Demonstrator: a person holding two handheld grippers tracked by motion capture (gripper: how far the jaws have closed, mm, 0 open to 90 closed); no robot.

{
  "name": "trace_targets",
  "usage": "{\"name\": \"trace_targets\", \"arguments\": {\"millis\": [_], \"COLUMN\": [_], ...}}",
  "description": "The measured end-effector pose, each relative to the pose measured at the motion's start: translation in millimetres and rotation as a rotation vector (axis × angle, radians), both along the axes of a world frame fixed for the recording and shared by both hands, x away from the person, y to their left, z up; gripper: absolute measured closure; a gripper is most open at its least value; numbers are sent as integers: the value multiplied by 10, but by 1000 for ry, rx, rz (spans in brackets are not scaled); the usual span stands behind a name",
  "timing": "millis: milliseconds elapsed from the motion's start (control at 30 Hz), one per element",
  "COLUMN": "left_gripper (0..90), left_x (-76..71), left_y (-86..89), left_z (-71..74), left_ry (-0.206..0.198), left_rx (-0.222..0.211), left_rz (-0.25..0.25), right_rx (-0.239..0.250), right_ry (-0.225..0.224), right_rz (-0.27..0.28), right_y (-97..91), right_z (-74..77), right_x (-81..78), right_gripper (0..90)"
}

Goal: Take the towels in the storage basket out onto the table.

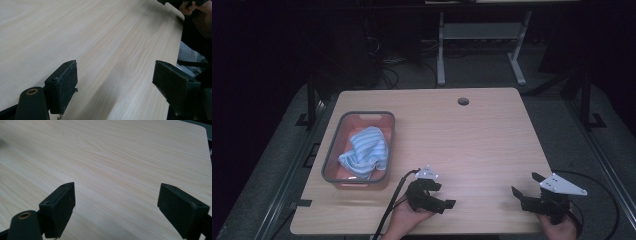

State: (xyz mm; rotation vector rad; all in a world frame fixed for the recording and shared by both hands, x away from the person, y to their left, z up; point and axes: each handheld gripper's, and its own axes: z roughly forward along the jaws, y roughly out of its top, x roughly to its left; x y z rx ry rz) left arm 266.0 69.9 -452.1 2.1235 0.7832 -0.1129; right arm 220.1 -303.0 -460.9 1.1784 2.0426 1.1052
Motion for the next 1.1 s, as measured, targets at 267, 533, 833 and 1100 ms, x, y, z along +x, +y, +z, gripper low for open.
{"name": "trace_targets", "arguments": {"millis": [267,533,833,1100], "left_gripper": [198,193,188,190], "left_x": [142,230,348,447], "left_y": [-2,34,148,239], "left_z": [254,415,665,900], "left_ry": [-9,1,-19,-43], "left_rx": [-25,-26,-22,-4], "left_rz": [8,-13,-12,-6], "right_rx": [17,14,10,11], "right_ry": [1,3,-1,0], "right_rz": [1,-8,-12,-23], "right_y": [0,-7,-4,-29], "right_z": [0,2,3,-6], "right_x": [7,20,19,26], "right_gripper": [142,142,142,142]}}
